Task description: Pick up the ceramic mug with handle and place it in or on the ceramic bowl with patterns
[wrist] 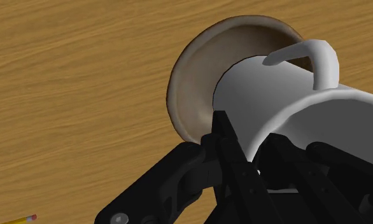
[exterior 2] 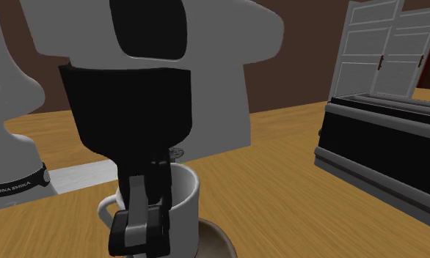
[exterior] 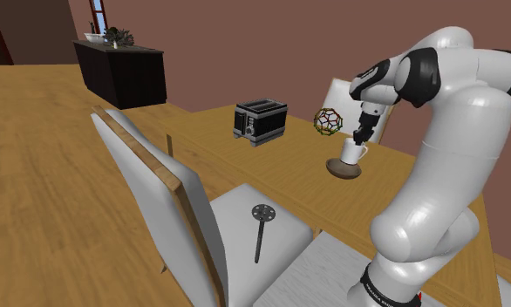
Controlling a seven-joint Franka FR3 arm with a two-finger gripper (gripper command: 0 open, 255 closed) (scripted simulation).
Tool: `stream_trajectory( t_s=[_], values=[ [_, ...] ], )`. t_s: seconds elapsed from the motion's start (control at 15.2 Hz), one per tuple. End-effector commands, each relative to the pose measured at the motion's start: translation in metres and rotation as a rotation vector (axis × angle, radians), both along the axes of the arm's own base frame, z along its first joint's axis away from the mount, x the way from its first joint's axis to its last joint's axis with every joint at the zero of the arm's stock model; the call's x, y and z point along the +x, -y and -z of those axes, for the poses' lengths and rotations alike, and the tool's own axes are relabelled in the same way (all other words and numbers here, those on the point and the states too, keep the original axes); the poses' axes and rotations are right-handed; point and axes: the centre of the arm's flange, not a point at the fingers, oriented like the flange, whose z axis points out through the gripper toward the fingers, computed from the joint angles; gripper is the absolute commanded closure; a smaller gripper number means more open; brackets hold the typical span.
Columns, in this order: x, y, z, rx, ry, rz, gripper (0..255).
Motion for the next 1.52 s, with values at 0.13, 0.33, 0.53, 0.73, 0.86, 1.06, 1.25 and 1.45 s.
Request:
stream_trajectory(
  t_s=[0.13,0.33,0.53,0.73,0.86,1.06,1.25,1.45],
  values=[
    [0.0,0.0,0.021,-0.001,0.001,0.0,255],
    [0.0,0.0,0.029,-0.001,0.001,0.0,255],
    [0.0,0.0,0.029,-0.001,0.001,0.0,255],
    [0.0,0.0,0.029,-0.001,0.001,0.0,255],
    [0.0,0.0,0.029,-0.001,0.001,0.0,0],
    [0.0,0.0,0.029,-0.001,0.001,0.0,0],
    [0.0,0.001,0.003,-0.001,0.001,0.0,0],
    [0.0,0.003,-0.021,-0.001,0.001,0.0,0]
  ],
)
